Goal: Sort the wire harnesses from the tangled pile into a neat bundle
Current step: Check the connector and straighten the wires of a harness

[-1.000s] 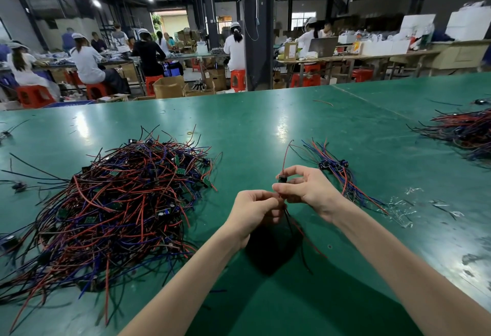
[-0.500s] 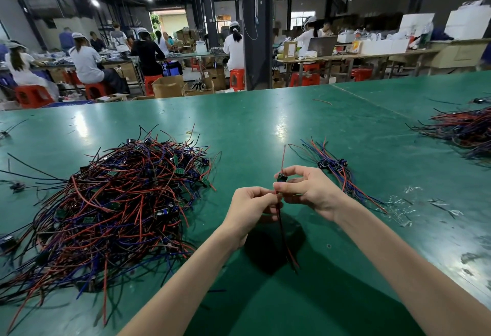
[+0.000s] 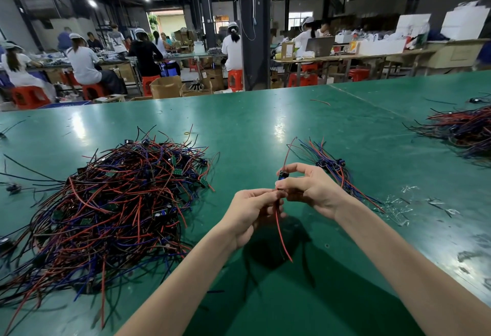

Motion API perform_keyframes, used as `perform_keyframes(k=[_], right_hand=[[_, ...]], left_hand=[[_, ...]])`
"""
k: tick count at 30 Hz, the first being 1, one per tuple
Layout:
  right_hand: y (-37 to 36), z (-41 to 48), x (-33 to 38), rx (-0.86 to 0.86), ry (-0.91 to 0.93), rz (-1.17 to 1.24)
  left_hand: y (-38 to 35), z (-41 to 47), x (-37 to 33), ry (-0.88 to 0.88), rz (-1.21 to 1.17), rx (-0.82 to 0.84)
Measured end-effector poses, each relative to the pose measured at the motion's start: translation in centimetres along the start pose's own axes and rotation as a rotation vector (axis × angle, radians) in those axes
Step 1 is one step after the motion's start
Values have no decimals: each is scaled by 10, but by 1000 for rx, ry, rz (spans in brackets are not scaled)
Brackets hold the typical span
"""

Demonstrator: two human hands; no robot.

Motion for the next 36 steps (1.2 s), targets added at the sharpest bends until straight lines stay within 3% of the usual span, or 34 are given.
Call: perform_keyframes(k=[9, 15, 28, 36], right_hand=[[37, 10, 7, -254, 74, -17], [55, 12, 14, -335, 126, -59], [69, 15, 15, -360, 142, -1], [68, 22, 0, -348, 64, 102]], left_hand=[[-17, -5, 13, 58, 114, 131], [-28, -11, 16, 32, 153, 194], [-35, -18, 17, 61, 113, 314], [-41, -19, 19, -16, 277, 324]])
Point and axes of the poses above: each hand's wrist, its own z-axis towards the middle knuckle, its own y-axis out of the back of the hand, x = y × z, the point moved 7 cm from there along z, towards the middle knuckle, and after that the axes turned 3 degrees about y, right-handed, at the moved point
